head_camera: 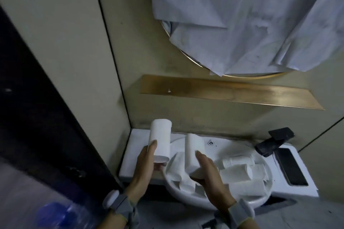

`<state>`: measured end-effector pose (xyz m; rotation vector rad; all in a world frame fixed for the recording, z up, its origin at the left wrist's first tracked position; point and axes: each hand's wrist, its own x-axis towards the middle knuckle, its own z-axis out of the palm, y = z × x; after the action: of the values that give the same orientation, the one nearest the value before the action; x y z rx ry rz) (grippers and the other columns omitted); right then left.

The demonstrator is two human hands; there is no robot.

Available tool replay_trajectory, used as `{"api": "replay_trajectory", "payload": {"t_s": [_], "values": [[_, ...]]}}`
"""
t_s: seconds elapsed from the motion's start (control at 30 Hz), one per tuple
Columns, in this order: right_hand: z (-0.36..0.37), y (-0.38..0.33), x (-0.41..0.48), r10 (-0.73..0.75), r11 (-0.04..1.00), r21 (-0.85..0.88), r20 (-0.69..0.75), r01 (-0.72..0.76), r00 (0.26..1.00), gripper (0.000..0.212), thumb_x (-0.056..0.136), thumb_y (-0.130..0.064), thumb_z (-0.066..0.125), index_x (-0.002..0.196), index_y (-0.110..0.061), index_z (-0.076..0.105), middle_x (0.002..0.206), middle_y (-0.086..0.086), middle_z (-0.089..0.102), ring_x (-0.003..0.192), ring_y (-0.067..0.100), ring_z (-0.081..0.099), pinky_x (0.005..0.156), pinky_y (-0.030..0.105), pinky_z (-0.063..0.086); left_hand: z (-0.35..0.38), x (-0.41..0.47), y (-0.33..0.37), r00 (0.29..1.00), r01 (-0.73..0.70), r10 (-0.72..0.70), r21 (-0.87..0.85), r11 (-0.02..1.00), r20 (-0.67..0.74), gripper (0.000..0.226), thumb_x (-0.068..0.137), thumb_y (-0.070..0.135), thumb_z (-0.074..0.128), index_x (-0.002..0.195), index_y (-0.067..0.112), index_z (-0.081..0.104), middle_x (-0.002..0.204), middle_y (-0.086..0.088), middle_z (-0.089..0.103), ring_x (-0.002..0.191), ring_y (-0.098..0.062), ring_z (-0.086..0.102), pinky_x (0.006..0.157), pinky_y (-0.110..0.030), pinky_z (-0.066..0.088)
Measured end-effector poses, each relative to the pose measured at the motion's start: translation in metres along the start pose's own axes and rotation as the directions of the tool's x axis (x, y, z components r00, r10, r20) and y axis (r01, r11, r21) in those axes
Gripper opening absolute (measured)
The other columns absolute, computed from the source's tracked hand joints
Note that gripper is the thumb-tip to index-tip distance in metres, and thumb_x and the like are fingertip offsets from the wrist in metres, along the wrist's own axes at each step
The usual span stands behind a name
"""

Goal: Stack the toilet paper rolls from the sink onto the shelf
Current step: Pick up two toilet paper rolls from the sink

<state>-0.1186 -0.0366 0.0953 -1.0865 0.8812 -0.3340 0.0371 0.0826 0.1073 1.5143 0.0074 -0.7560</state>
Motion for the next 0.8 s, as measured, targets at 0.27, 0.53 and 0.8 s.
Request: {"api": "replay_trajectory", "payload": {"t_s": [0.27, 0.53, 0.8], "values": [[0.079, -0.093, -0.020, -0.270, 0.960, 0.089, 0.026, 0.267, 0.963, 0.032, 0.089, -0.032, 0.060, 0.107, -0.006, 0.060, 0.118, 0.019, 0.052, 0.101, 0.033, 0.060, 0.072, 0.038, 0.057, -0.016, -0.026, 0.099, 0.946, -0.203, 0.246, -0.205, 0.958, 0.213, 0.036, 0.096, 0.041, 0.053, 0.111, 0.008, 0.060, 0.074, -0.012, 0.071, 0.060, -0.022, 0.066, 0.053, -0.032, 0.051], [0.107, -0.153, 0.016, -0.310, 0.950, 0.038, 0.040, 0.308, 0.950, 0.036, 0.101, -0.029, 0.054, 0.128, -0.006, 0.047, 0.124, 0.017, 0.053, 0.104, 0.026, 0.058, 0.085, 0.040, 0.056, -0.002, 0.005, 0.142, 0.946, -0.163, 0.206, -0.182, 0.970, 0.250, 0.042, 0.097, 0.033, 0.056, 0.126, 0.003, 0.052, 0.090, -0.011, 0.068, 0.065, -0.018, 0.066, 0.054, -0.026, 0.055], [0.094, -0.145, 0.045, -0.478, 0.828, -0.335, -0.002, 0.449, 0.879, 0.054, 0.100, -0.053, 0.047, 0.141, -0.020, 0.039, 0.108, 0.014, 0.065, 0.062, 0.015, 0.063, 0.048, 0.023, 0.051, 0.005, 0.017, 0.142, 0.892, -0.441, 0.410, 0.166, 0.882, 0.192, 0.053, 0.098, 0.043, 0.049, 0.145, 0.023, 0.034, 0.099, -0.010, 0.066, 0.061, -0.018, 0.064, 0.050, -0.023, 0.054]]}}
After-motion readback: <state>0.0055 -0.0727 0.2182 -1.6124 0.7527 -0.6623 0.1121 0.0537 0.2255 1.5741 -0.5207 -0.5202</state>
